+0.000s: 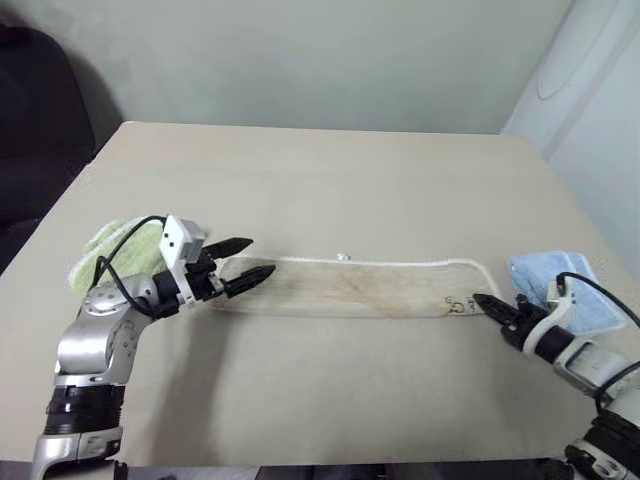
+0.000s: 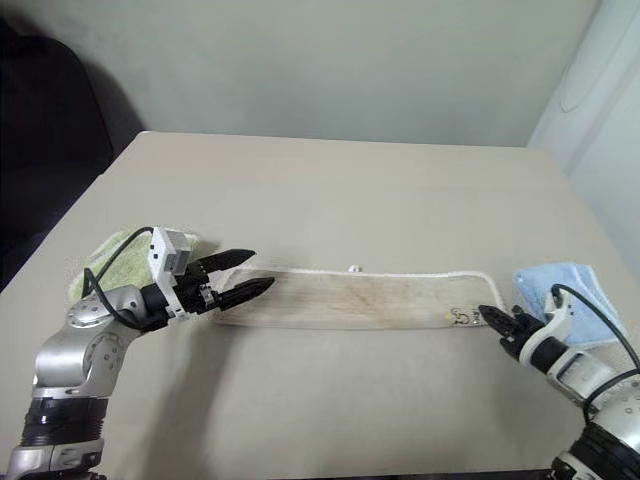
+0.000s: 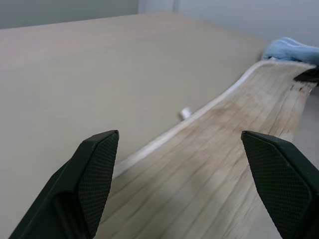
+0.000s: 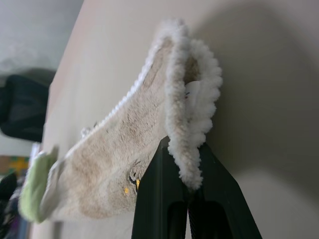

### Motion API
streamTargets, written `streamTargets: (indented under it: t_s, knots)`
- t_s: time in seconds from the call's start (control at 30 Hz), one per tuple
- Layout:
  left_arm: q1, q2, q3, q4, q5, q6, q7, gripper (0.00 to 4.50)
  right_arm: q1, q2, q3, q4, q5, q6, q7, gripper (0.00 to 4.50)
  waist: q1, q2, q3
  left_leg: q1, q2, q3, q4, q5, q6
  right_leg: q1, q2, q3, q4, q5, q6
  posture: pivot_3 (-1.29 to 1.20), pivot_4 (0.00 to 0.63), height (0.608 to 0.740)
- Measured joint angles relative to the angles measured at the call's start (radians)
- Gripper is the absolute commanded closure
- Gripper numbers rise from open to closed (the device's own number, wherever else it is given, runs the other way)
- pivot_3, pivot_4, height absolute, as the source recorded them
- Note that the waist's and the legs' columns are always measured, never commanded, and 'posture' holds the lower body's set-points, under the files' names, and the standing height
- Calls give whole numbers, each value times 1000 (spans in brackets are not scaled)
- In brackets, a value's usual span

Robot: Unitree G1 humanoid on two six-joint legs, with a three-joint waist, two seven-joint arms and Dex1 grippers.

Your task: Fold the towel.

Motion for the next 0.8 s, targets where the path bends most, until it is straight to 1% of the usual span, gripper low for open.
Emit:
streamTargets:
  t_s: [0.13,0.23,0.27,0.33,0.43,0.47,0.57,0.63,0.73,0.8]
  knots:
    - [-3,0,1,9,1,0,0,231,7,-137,-3,1,5,-39,32,4458,2,1,0,-1,0,0,0,0,0,0,0,0,0,-1,1,0,150,740]
    - [-11,-1,0,21,3,-3,0,231,10,-267,59,-25,0,-89,102,4458,-1,2,0,0,0,0,-1,0,-1,0,0,0,0,-5,9,0,150,740]
    - [-15,-3,-1,24,4,-4,0,231,10,-306,94,-46,-4,-105,129,4458,-1,2,0,0,1,0,-1,0,-1,0,0,0,0,-7,11,0,150,740]
    - [-27,-11,-5,32,6,-11,0,231,2,-387,189,-100,-19,-149,193,4458,-3,3,0,0,1,0,-1,0,-1,0,1,0,0,-7,12,0,150,740]
    - [-43,-18,-12,42,10,-19,0,231,-33,-469,348,-173,-43,-201,274,4458,-9,3,0,0,2,0,-1,1,0,0,1,-1,0,-7,12,0,150,740]
    - [-46,-21,-16,44,10,-22,0,231,-53,-492,420,-205,-51,-215,303,4458,-10,3,0,0,1,1,-1,2,1,0,1,-1,0,-7,12,0,150,740]
    - [-49,-31,-24,49,11,-28,4,231,-119,-517,606,-266,-83,-245,356,4458,-11,3,0,0,1,1,-1,6,7,0,1,-1,0,-7,12,0,150,740]
    - [-50,-34,-29,49,12,-32,8,231,-168,-517,718,-269,-124,-258,369,4458,-10,3,0,0,2,0,0,8,11,0,1,-1,0,-7,12,0,150,740]
    - [-47,-36,-30,49,11,-37,20,231,-236,-498,877,-264,-190,-284,390,4458,-8,3,0,0,1,0,0,8,12,1,1,-1,0,-3,5,0,150,740]
    - [-44,-42,-31,47,11,-40,27,231,-265,-477,987,-259,-245,-313,407,4458,-5,3,-1,0,1,-1,0,8,12,1,1,-1,0,-1,3,0,150,740]
